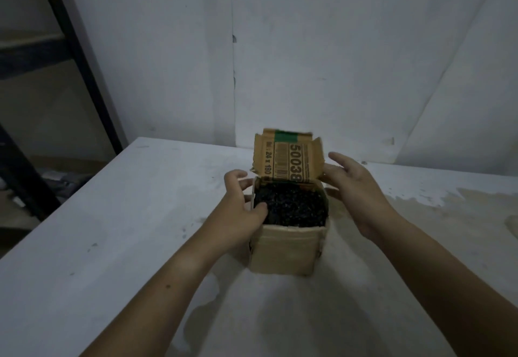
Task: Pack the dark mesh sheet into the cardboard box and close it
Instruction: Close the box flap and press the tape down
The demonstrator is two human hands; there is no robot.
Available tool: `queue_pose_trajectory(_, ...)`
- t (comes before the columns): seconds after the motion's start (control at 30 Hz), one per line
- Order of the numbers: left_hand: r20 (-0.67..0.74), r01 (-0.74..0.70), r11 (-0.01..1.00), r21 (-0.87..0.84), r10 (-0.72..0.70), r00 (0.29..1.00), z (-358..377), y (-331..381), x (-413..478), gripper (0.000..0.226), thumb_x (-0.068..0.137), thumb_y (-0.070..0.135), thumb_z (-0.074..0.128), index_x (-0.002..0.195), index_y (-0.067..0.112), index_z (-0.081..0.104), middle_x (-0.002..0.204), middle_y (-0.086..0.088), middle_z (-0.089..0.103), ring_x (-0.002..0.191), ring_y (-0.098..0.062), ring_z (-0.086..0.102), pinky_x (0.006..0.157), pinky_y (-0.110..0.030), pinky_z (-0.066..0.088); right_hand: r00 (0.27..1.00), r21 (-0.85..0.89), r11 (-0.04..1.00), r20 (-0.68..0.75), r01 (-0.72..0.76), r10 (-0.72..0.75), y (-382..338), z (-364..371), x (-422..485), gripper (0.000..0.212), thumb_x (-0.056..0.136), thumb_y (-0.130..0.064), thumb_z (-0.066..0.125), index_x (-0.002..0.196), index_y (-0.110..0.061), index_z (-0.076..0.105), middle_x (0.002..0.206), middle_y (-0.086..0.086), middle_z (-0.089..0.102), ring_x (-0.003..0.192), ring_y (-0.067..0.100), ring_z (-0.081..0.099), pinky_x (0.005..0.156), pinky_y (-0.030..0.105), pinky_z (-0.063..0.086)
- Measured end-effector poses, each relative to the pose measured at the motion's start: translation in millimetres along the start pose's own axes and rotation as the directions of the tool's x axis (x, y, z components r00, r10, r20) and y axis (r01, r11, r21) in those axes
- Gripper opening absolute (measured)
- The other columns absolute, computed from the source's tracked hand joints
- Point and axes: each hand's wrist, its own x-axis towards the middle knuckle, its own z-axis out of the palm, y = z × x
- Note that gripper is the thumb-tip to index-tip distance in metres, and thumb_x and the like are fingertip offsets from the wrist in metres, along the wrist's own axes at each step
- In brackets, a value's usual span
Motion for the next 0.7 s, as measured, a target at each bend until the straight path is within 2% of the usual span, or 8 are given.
queue_pose_trajectory(0.07, -0.005, -0.021, 0.999, -0.041, 0.021, 1.0, -2.4, 0.6, 1.5, 0.07, 0.095, 0.022, 0.063, 0.138, 0.041, 0.011, 0.139, 0.018, 0.034, 0.124, -0.006, 0.042, 0.084, -0.013, 0.042, 0.991, -0.04, 0.991, -0.041, 0.125, -0.126, -1.0, -1.1, -2.7, 0.027, 0.094, -0.024, 0.058, 0.121, -0.027, 0.063, 0.099, -0.007, 0.075, 0.094, 0.011, 0.07, 0.084, 0.034, 0.054)
queue_pose_trajectory(0.1, -0.008, -0.039, 0.998, -0.048, 0.038, 0.999, -3.4, 0.5, 1.1, 0.075, 0.094, 0.02, 0.064, 0.142, 0.04, 0.01, 0.14, 0.019, 0.035, 0.125, -0.005, 0.041, 0.088, -0.015, 0.043, 0.98, -0.059, 0.981, -0.063, 0.184, -0.187, -1.3, -2.2, -5.3, 0.02, 0.093, -0.02, 0.06, 0.11, -0.027, 0.067, 0.093, -0.006, 0.076, 0.09, 0.014, 0.071, 0.081, 0.033, 0.055)
queue_pose_trajectory(0.13, -0.014, -0.063, 0.997, -0.048, 0.062, 0.998, -3.5, 0.5, 0.2, 0.076, 0.094, 0.019, 0.065, 0.143, 0.039, 0.011, 0.141, 0.019, 0.036, 0.127, -0.005, 0.041, 0.095, -0.021, 0.044, 0.964, -0.098, 0.965, -0.08, 0.244, -0.252, -1.3, -3.7, -7.9, 0.015, 0.092, -0.017, 0.062, 0.101, -0.026, 0.069, 0.089, -0.007, 0.076, 0.087, 0.014, 0.071, 0.076, 0.029, 0.055)
queue_pose_trajectory(0.2, -0.038, -0.105, 0.994, -0.032, 0.104, 0.994, -1.6, 1.0, -1.7, 0.068, 0.093, 0.017, 0.065, 0.14, 0.037, 0.02, 0.142, 0.018, 0.039, 0.13, -0.004, 0.041, 0.107, -0.036, 0.044, 0.929, -0.244, 0.911, -0.084, 0.332, -0.361, -0.7, -6.2, -12.9, 0.009, 0.089, -0.019, 0.067, 0.092, -0.026, 0.071, 0.086, -0.014, 0.074, 0.081, 0.002, 0.069, 0.07, 0.013, 0.049)
queue_pose_trajectory(0.3, -0.096, -0.15, 0.989, -0.007, 0.149, 0.984, 3.6, 1.2, -5.7, 0.052, 0.092, 0.017, 0.065, 0.129, 0.04, 0.036, 0.136, 0.018, 0.046, 0.13, -0.001, 0.041, 0.11, -0.042, 0.042, 0.912, -0.326, 0.872, -0.063, 0.365, -0.405, 1.2, -7.9, -19.1, 0.011, 0.088, -0.019, 0.069, 0.093, -0.029, 0.068, 0.091, -0.016, 0.072, 0.077, -0.004, 0.069, 0.066, 0.006, 0.046)
queue_pose_trajectory(0.47, -0.158, -0.161, 0.987, -0.002, 0.158, 0.975, 6.8, 1.5, -9.8, 0.042, 0.092, 0.017, 0.064, 0.125, 0.036, 0.048, 0.132, 0.02, 0.055, 0.129, 0.003, 0.044, 0.107, -0.043, 0.045, 0.916, -0.301, 0.882, -0.058, 0.362, -0.396, 4.8, -5.1, -23.4, 0.018, 0.081, -0.018, 0.077, 0.095, -0.025, 0.067, 0.09, -0.012, 0.072, 0.074, 0.0, 0.07, 0.065, 0.012, 0.052)
queue_pose_trajectory(0.6, -0.16, -0.149, 0.989, 0.014, 0.15, 0.976, 7.1, 2.4, -12.3, 0.034, 0.094, 0.02, 0.061, 0.121, 0.038, 0.049, 0.129, 0.022, 0.055, 0.129, 0.003, 0.044, 0.105, -0.043, 0.046, 0.9, -0.354, 0.846, -0.026, 0.398, -0.434, 6.5, -6.9, -29.5, 0.031, 0.08, -0.017, 0.076, 0.105, -0.031, 0.065, 0.088, -0.012, 0.07, 0.085, -0.002, 0.067, 0.074, 0.012, 0.051)
queue_pose_trajectory(0.7, -0.139, -0.154, 0.988, 0.014, 0.154, 0.978, 5.6, -2.2, -15.4, 0.023, 0.098, 0.033, 0.054, 0.119, 0.043, 0.05, 0.13, 0.023, 0.057, 0.131, 0.004, 0.045, 0.105, -0.042, 0.047, 0.882, -0.465, 0.768, 0.067, 0.44, -0.466, 6.4, -11.1, -36.5, 0.041, 0.08, -0.013, 0.069, 0.116, -0.034, 0.063, 0.099, -0.015, 0.068, 0.097, -0.003, 0.063, 0.084, 0.016, 0.049)
